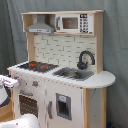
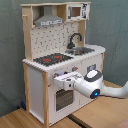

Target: Play with the kitchen

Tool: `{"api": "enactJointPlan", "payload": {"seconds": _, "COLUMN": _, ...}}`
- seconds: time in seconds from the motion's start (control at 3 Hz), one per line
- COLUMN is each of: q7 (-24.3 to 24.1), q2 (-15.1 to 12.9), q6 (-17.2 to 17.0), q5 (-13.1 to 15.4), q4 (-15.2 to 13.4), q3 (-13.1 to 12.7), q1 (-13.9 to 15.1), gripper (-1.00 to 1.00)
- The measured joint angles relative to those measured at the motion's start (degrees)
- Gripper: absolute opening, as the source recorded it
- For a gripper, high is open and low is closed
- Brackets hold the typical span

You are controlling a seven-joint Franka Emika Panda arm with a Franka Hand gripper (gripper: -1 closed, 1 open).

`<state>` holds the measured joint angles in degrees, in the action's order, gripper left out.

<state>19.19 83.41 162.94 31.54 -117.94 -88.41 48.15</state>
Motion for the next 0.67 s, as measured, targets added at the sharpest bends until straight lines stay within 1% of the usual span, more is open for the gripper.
{"api": "enactJointPlan", "payload": {"seconds": 0.33, "q7": -1.46, "q2": 0.00, "q6": -3.33, "q5": -0.29, "q4": -2.54, "q3": 0.04, "q1": -4.10, "gripper": 1.00}}
{"api": "enactJointPlan", "payload": {"seconds": 0.67, "q7": -2.39, "q2": -0.01, "q6": -4.37, "q5": -1.57, "q4": -5.91, "q3": 0.31, "q1": -8.36, "gripper": 1.00}}
